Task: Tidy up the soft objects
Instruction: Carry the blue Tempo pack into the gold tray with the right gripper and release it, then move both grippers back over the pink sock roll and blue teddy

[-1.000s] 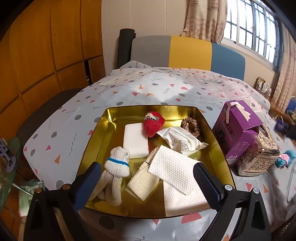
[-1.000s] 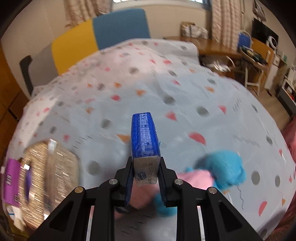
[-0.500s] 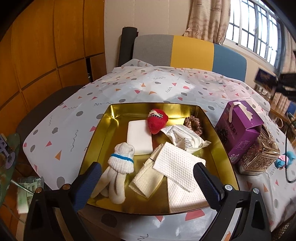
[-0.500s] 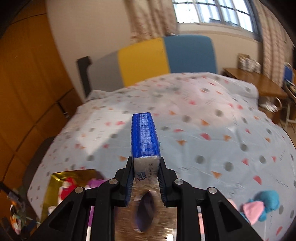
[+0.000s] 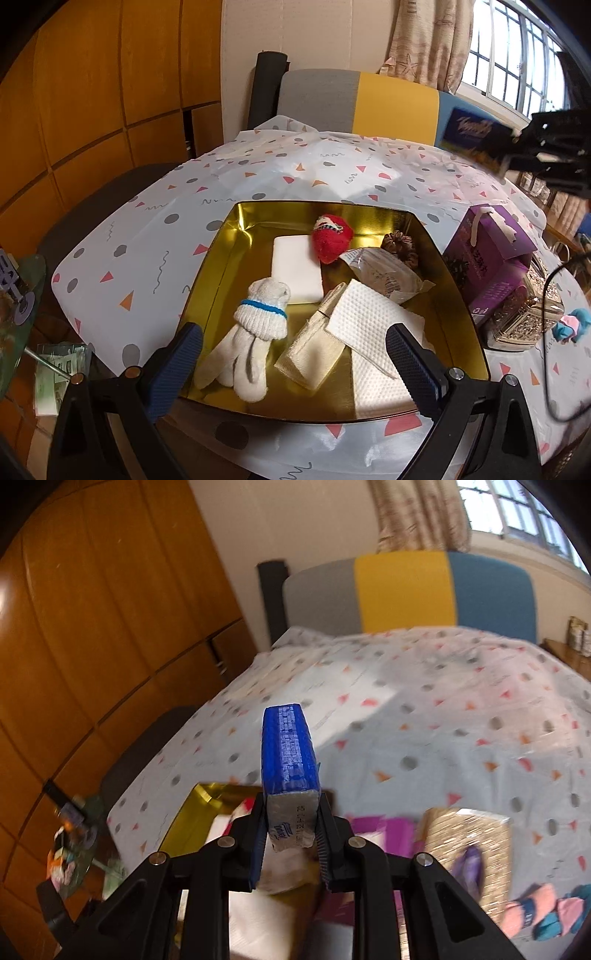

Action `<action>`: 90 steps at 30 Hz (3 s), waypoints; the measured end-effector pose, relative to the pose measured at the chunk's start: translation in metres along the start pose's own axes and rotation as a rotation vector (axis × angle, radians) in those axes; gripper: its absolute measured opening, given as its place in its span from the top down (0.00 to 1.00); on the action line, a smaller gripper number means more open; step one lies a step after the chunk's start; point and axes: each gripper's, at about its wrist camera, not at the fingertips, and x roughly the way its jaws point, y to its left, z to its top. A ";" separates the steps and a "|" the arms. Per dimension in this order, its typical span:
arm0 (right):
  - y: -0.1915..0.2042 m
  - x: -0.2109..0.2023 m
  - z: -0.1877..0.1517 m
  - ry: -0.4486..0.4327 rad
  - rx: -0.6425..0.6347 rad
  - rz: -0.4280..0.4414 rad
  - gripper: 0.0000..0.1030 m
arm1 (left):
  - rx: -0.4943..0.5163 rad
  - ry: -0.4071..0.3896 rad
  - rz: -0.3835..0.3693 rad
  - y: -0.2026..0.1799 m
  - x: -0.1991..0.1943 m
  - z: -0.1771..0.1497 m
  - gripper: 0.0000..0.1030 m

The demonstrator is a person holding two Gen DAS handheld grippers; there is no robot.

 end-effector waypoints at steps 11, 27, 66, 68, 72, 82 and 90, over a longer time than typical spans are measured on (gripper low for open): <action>0.040 0.084 -0.040 0.237 0.061 0.186 0.78 | -0.038 0.009 0.036 0.019 0.002 -0.004 0.03; 0.063 0.133 -0.069 0.349 -0.004 0.085 0.57 | -0.077 0.019 0.071 0.036 0.007 -0.007 0.03; -0.027 -0.040 -0.067 -0.053 -0.043 -0.192 0.57 | 0.004 -0.017 0.048 0.003 -0.010 0.003 0.03; -0.048 -0.053 -0.068 -0.072 -0.009 -0.232 0.57 | 0.015 -0.022 0.040 -0.002 -0.013 0.004 0.03; -0.099 -0.080 -0.074 -0.099 0.072 -0.332 0.57 | 0.042 -0.027 0.025 -0.012 -0.016 0.005 0.03; -0.219 -0.134 -0.106 -0.134 0.321 -0.577 0.57 | 0.126 -0.029 -0.028 -0.044 -0.020 0.004 0.03; -0.291 -0.161 -0.148 -0.165 0.534 -0.731 0.57 | 0.225 -0.074 -0.157 -0.085 -0.040 0.012 0.00</action>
